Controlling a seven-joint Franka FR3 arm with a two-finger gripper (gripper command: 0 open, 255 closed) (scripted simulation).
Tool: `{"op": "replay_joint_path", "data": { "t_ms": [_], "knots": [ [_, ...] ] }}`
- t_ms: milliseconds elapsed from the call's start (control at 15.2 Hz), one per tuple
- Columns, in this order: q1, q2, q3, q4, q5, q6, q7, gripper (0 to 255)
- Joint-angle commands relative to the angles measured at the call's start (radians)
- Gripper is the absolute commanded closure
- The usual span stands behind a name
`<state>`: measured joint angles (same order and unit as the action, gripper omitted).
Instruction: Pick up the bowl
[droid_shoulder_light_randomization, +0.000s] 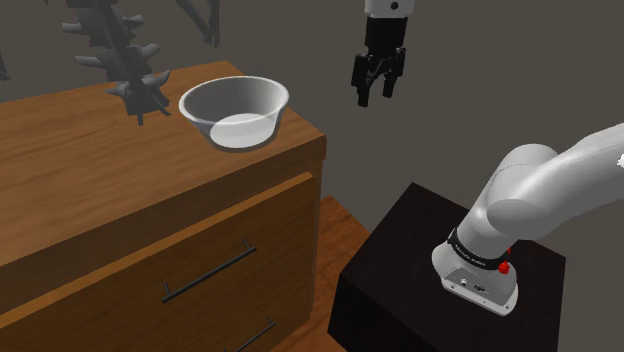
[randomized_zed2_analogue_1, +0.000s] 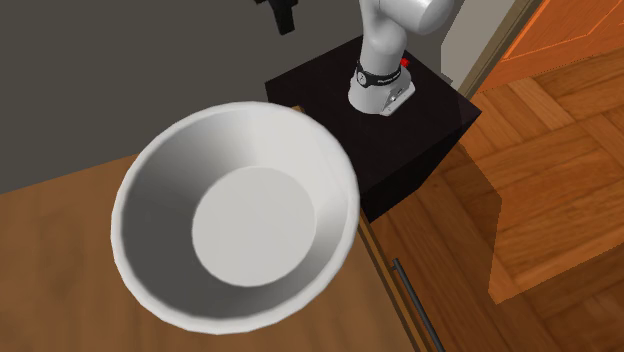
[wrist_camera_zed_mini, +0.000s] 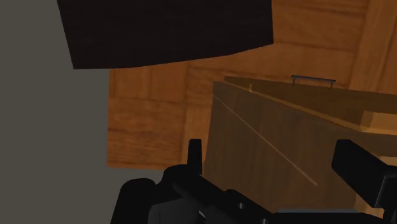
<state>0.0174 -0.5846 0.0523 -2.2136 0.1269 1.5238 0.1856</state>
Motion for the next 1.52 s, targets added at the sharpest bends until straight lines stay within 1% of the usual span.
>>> {"op": "replay_joint_path", "data": {
  "t_ms": [0, 528, 990, 1056, 1452],
  "knots": [
    [0.009, 0.056, 0.024, 0.063, 0.034, 0.003, 0.047, 0],
    [0.031, 0.288, 0.09, 0.327, 0.118, 0.023, 0.206, 0],
    [0.053, 0.517, 0.135, 0.627, 0.151, 0.008, 0.348, 0],
    [0.053, 0.518, 0.135, 0.628, 0.152, 0.008, 0.348, 0],
    [0.054, 0.495, 0.136, 0.521, 0.156, 0.09, 0.326, 0]
  ]
}}
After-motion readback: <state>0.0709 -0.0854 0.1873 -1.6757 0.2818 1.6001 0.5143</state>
